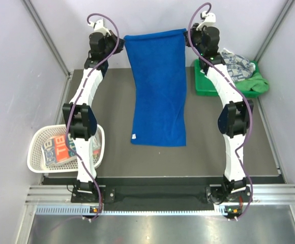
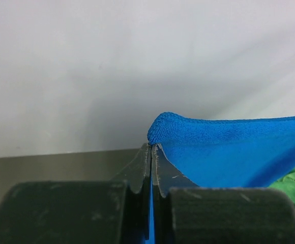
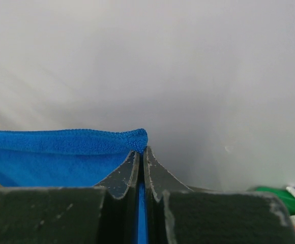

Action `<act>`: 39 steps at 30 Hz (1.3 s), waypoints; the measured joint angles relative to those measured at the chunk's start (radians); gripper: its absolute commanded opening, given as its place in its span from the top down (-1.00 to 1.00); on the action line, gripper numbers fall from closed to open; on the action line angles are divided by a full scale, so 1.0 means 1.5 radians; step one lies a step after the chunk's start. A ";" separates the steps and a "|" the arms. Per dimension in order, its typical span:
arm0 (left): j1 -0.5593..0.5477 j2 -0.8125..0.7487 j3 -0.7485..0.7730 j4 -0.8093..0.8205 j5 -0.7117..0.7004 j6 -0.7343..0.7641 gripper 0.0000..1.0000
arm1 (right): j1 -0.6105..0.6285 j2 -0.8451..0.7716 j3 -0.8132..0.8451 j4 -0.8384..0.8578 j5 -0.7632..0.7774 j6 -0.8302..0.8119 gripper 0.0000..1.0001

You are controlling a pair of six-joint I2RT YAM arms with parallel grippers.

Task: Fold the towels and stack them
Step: Fold the towel

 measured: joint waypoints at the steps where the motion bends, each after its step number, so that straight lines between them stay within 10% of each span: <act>1: 0.000 0.005 0.007 0.006 -0.003 0.001 1.00 | 0.000 0.007 0.012 0.002 0.003 0.000 1.00; 39: 0.001 0.125 0.110 0.080 -0.019 0.014 1.00 | -0.021 0.106 0.114 0.077 0.029 0.020 1.00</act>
